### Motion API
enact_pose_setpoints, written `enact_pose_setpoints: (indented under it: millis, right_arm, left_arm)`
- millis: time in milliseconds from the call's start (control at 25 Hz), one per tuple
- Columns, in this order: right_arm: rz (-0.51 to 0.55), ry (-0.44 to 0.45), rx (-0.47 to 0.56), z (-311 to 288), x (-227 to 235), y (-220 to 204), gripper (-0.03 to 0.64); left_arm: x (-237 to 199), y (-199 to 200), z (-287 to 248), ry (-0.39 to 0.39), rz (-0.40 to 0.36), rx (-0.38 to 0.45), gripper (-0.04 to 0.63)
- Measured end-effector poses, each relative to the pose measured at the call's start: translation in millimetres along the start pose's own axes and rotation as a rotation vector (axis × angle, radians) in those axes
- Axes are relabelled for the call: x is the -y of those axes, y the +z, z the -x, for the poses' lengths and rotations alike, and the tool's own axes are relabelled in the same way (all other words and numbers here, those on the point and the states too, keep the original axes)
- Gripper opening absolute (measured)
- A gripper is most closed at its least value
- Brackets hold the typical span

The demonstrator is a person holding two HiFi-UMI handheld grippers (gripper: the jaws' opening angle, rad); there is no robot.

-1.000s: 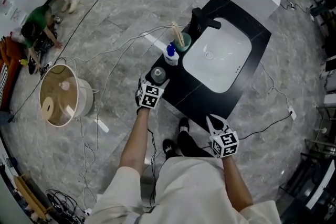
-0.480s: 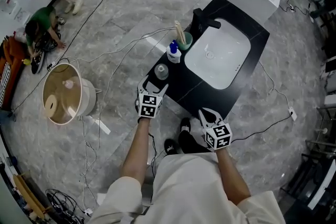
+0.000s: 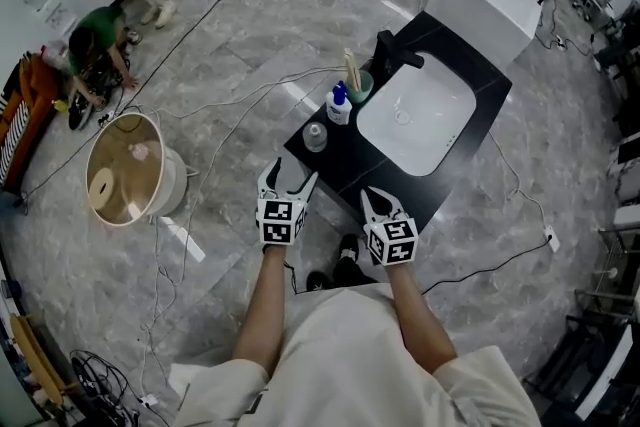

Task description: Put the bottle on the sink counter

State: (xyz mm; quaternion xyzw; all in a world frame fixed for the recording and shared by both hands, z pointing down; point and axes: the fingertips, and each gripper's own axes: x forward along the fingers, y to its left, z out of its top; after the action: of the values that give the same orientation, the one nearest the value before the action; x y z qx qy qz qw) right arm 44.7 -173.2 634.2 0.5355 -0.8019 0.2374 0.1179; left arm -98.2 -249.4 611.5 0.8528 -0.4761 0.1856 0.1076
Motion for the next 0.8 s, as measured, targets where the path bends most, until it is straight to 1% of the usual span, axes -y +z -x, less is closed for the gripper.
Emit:
enact_pose_setpoints:
  millis: [200, 360, 640, 800]
  right_arm:
    - [0.039, 0.024, 0.015, -12, -17, 12, 0.005]
    - [0.067, 0.036, 0.026, -18, -25, 20, 0.005]
    - [0.073, 0.039, 0.033, -20, -29, 24, 0.005]
    - [0.069, 0.037, 0.034, -19, -27, 23, 0.005]
  left_arm:
    - [11, 4, 25, 0.0, 0.016, 0.017, 0.373]
    - [19, 5, 38, -0.006, -0.009, 0.04, 0.371]
    - [22, 2, 40, -0.021, -0.016, 0.037, 0.368]
    - [27, 4, 38, -0.035, -0.031, 0.04, 0.343]
